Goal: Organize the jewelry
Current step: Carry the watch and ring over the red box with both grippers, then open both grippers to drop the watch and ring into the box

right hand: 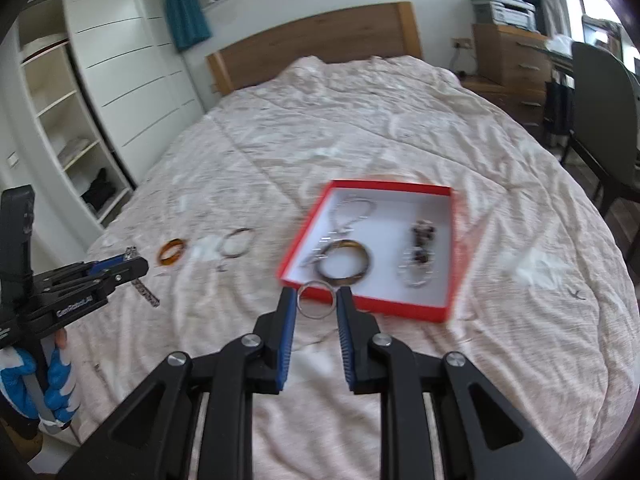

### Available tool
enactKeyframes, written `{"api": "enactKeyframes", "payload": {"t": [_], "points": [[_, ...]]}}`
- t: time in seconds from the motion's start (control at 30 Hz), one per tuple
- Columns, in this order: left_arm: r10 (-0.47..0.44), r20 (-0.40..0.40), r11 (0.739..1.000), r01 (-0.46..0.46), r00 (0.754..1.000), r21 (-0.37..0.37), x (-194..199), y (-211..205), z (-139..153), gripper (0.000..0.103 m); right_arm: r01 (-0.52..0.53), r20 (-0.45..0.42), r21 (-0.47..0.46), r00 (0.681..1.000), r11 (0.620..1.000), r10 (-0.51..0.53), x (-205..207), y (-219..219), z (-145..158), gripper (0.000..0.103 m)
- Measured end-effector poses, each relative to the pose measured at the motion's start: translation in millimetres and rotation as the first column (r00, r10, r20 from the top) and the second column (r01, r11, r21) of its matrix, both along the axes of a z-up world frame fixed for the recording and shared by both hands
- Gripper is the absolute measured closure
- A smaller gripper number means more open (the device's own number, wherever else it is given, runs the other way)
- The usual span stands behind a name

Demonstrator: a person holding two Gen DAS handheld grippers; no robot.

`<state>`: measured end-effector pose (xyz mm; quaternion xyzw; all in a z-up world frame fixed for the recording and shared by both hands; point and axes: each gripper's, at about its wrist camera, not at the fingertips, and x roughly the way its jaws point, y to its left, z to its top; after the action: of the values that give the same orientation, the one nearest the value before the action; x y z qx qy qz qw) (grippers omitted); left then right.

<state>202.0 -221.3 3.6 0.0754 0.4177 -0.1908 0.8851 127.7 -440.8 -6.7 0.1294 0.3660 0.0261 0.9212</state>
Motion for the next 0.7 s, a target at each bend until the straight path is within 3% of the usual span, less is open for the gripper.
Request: {"api": "enactKeyframes", "payload": {"t": [0.4, 0.7], "points": [[-0.118, -0.106, 0.992, 0.122, 0.987, 0.031, 76, -113, -72, 0.08, 0.02, -0.121, -0.001, 0.992, 1.0, -0.02, 85, -60, -72, 0.084], [-0.103, -0.156, 0.992, 0.113, 0.982, 0.051, 96, -127, -116, 0.08, -0.02, -0.184, -0.007, 0.983, 1.0, 0.018, 112, -61, -111, 0.084]]}}
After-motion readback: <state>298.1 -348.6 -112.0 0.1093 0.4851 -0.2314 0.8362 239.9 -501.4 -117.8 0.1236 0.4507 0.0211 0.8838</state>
